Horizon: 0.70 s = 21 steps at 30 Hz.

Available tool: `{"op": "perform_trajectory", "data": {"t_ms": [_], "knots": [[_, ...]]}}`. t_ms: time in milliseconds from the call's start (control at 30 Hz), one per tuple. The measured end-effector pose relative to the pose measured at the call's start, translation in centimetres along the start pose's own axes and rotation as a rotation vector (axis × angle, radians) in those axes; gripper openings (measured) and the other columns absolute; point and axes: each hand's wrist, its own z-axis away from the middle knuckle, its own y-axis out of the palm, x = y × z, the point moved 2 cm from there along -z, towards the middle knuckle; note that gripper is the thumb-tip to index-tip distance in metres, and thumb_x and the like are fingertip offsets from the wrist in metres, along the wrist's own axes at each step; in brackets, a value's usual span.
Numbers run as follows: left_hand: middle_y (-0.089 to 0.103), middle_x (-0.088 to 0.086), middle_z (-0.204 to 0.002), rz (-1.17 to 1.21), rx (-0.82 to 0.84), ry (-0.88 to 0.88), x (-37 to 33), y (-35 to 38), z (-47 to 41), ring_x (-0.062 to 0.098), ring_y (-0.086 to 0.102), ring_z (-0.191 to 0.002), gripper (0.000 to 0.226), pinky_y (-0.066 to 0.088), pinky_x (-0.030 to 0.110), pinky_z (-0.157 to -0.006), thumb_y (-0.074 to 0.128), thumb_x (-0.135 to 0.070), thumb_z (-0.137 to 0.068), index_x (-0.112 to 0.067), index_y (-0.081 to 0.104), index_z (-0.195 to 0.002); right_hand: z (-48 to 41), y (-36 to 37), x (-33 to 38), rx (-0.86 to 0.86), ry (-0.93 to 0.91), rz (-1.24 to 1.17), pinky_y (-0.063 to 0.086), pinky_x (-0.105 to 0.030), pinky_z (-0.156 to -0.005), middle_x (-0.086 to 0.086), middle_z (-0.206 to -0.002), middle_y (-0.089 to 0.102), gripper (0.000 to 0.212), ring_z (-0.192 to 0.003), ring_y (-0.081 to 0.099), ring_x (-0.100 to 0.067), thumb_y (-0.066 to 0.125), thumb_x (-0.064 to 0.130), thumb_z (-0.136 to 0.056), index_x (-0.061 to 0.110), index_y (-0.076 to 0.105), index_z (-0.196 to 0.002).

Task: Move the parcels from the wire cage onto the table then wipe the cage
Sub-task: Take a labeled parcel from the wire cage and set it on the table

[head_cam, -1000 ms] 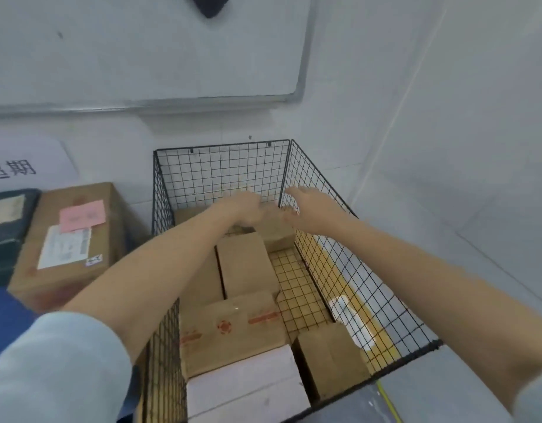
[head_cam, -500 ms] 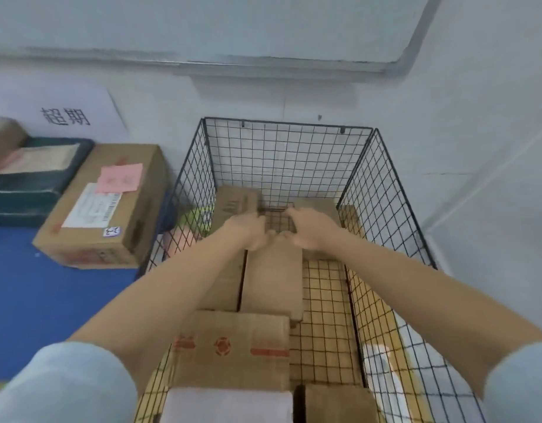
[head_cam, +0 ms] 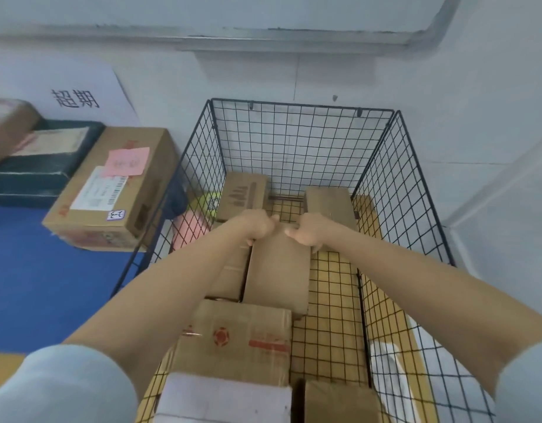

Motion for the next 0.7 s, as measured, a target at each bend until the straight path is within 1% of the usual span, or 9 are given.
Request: {"op": "perform_trajectory", "data": {"t_ms": [33,100,200,267,333,400,533,633,700], "knots": [[0.06,0.02,-0.119,0.038,-0.011,-0.01,-0.1,-0.3,0.3,0.031,0.068,-0.088,0.062,0.052,0.034,-0.084,0.023,-0.048,-0.1,-0.001,0.045,-0.134,0.5,-0.5,0.3,-0.004,0.017,0.002,0.058,-0.035,-0.076,-0.015,-0.094,0.06,0.054,-0.074,0.071,-0.029,0.037,0.044,-0.099,-0.004,0.051,-0.12],[0.061,0.02,-0.117,0.091,-0.044,-0.02,-0.3,-0.8,1.1,0.03,0.069,-0.083,0.062,0.054,0.033,-0.081,0.024,-0.047,-0.1,0.001,0.047,-0.131,1.7,-1.7,0.8,-0.03,0.028,0.004,0.059,-0.034,-0.073,-0.016,-0.096,0.066,0.046,-0.072,0.072,-0.028,0.041,0.041,-0.098,-0.001,0.052,-0.115],[0.058,0.02,-0.12,0.181,-0.109,-0.025,-0.7,-2.3,3.1,0.031,0.068,-0.084,0.059,0.057,0.034,-0.074,0.027,-0.046,-0.1,0.0,0.048,-0.13,3.8,-3.6,1.5,-0.129,0.019,0.017,0.054,-0.025,-0.05,-0.014,-0.091,0.071,0.026,-0.061,0.068,-0.022,0.048,0.025,-0.098,0.003,0.057,-0.104],[0.057,0.018,-0.121,0.262,-0.173,-0.009,-1.4,-4.0,4.8,0.031,0.067,-0.087,0.056,0.058,0.037,-0.077,0.03,-0.044,-0.1,-0.002,0.047,-0.133,5.3,-5.1,1.8,-0.216,0.016,0.043,0.045,-0.023,-0.043,-0.009,-0.085,0.068,0.019,-0.063,0.063,-0.019,0.047,0.013,-0.096,0.003,0.061,-0.103],[0.058,0.019,-0.12,0.295,-0.217,0.03,-2.4,-5.9,6.5,0.032,0.068,-0.091,0.051,0.057,0.039,-0.083,0.03,-0.039,-0.102,-0.006,0.044,-0.137,6.8,-6.8,2.0,-0.274,0.008,0.045,0.047,-0.027,-0.054,-0.009,-0.09,0.067,0.023,-0.073,0.062,-0.021,0.045,0.013,-0.095,0.003,0.062,-0.107],[0.054,0.02,-0.126,0.291,-0.258,0.079,-3.5,-7.7,8.4,0.035,0.067,-0.095,0.046,0.055,0.04,-0.086,0.027,-0.033,-0.103,-0.008,0.041,-0.14,8.2,-8.7,2.1,-0.344,-0.004,0.019,0.05,-0.03,-0.065,-0.011,-0.099,0.069,0.027,-0.086,0.065,-0.024,0.048,0.021,-0.094,0.003,0.063,-0.106],[0.057,0.017,-0.116,0.456,-0.38,0.136,-4.6,-11.0,10.9,0.033,0.068,-0.087,0.035,0.058,0.042,-0.078,0.034,-0.032,-0.101,-0.005,0.045,-0.122,11.0,-12.1,2.7,-0.577,-0.044,-0.095,0.04,-0.029,-0.068,-0.006,-0.1,0.059,0.041,-0.093,0.057,-0.024,0.052,0.045,-0.093,0.008,0.057,-0.109],[0.055,0.009,-0.097,0.64,-0.47,0.166,-4.9,-13.1,12.0,0.033,0.069,-0.082,0.014,0.059,0.042,-0.074,0.04,-0.022,-0.098,-0.012,0.039,-0.106,11.9,-13.4,2.6,-0.768,-0.133,-0.241,0.039,-0.03,-0.068,-0.012,-0.113,0.056,0.036,-0.086,0.053,-0.023,0.055,0.046,-0.092,0.013,0.049,-0.105],[0.054,0.006,-0.083,0.719,-0.462,0.161,-4.8,-13.5,12.7,0.034,0.069,-0.084,0.009,0.059,0.039,-0.073,0.042,-0.017,-0.098,-0.008,0.041,-0.096,12.2,-13.8,2.4,-0.801,-0.18,-0.353,0.04,-0.028,-0.068,-0.011,-0.118,0.05,0.042,-0.085,0.053,-0.02,0.062,0.046,-0.088,0.015,0.046,-0.112]]}}
